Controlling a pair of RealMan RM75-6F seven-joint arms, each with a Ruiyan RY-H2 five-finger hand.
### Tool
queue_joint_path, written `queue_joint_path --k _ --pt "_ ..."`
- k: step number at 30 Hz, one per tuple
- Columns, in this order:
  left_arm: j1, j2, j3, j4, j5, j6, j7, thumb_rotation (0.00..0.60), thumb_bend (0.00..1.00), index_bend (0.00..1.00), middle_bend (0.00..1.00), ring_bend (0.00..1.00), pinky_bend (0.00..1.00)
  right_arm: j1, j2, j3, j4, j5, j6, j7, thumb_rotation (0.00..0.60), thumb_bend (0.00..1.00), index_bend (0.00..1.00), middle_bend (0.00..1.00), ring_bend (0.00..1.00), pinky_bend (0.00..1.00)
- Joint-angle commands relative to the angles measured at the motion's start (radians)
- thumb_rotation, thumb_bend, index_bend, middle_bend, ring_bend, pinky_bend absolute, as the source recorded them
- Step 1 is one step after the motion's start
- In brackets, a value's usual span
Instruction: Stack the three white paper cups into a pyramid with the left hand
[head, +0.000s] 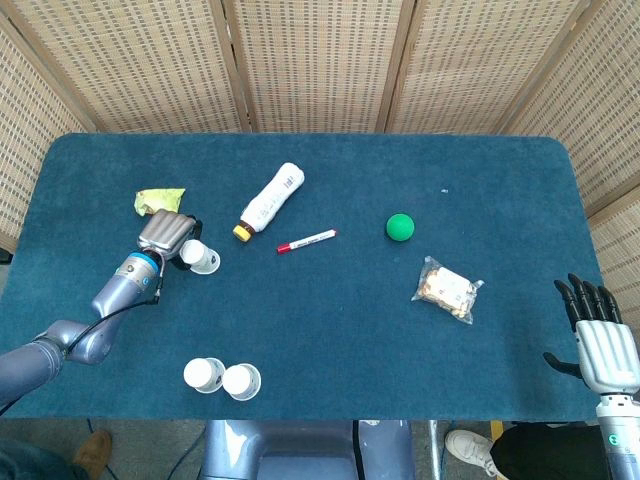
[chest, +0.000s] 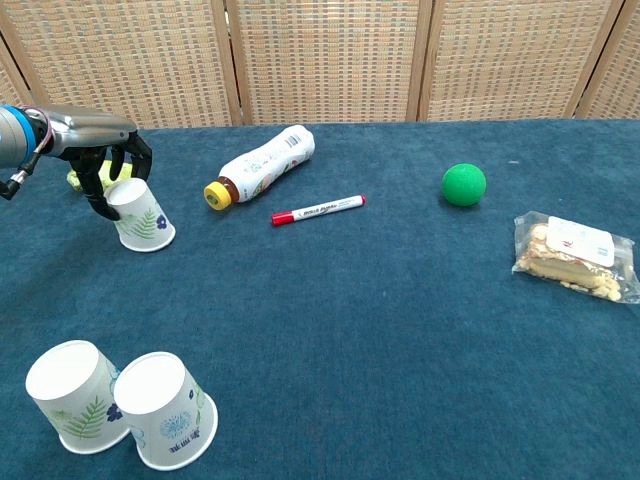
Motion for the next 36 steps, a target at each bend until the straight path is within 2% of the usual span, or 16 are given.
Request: queue_joint_path --k 1,6,8,9,12,18,25,36 --pt "0.007 0.021 -0.011 -0.024 0.017 0.014 -0.025 0.6 0.03 0.64 0.43 0.45 0.49 0.0 0.0 0.0 0.0 0.0 0.0 0.0 0.6 0.0 0.0 0.0 0.0 0.0" --pt "0.026 0.101 -0.034 -0.141 0.079 0.048 -0.105 0.6 0.04 0.64 0.43 0.45 0.49 -0.001 0.001 -0.002 -0.002 -0.004 0.002 0.0 0.6 0.0 0.0 0.0 0.0 0.0" --pt "0.038 0.157 -0.041 -0.224 0.126 0.07 -0.146 0.6 0.04 0.64 0.43 0.45 0.49 -0.001 0.002 -0.002 -0.003 -0.005 0.003 0.0 0.6 0.0 0.0 0.0 0.0 0.0" --pt "0.053 0.231 -0.044 -0.353 0.193 0.098 -0.194 0.6 0.04 0.64 0.43 0.45 0.49 -0.002 0.001 -0.003 -0.004 -0.006 0.004 0.0 0.6 0.0 0.0 0.0 0.0 0.0" --pt "0.071 0.357 -0.021 -0.515 0.293 0.091 -0.264 0.6 0.04 0.64 0.43 0.45 0.49 -0.003 0.002 -0.004 -0.006 -0.009 0.006 -0.002 0.6 0.0 0.0 0.0 0.0 0.0" --pt "0.098 0.482 0.031 -0.674 0.46 0.11 -0.329 0.6 0.05 0.64 0.43 0.45 0.49 -0.004 0.002 -0.006 -0.009 -0.013 0.01 -0.002 0.6 0.0 0.0 0.0 0.0 0.0" --pt "0.12 0.553 0.096 -0.75 0.589 0.122 -0.354 0.6 0.04 0.64 0.43 0.45 0.49 -0.006 0.004 -0.008 -0.011 -0.018 0.013 0.002 0.6 0.0 0.0 0.0 0.0 0.0" --pt "0.114 0.591 0.146 -0.811 0.69 0.108 -0.392 0.6 0.04 0.63 0.43 0.45 0.49 -0.01 0.009 -0.01 -0.016 -0.026 0.02 0.007 0.6 0.0 0.0 0.0 0.0 0.0"
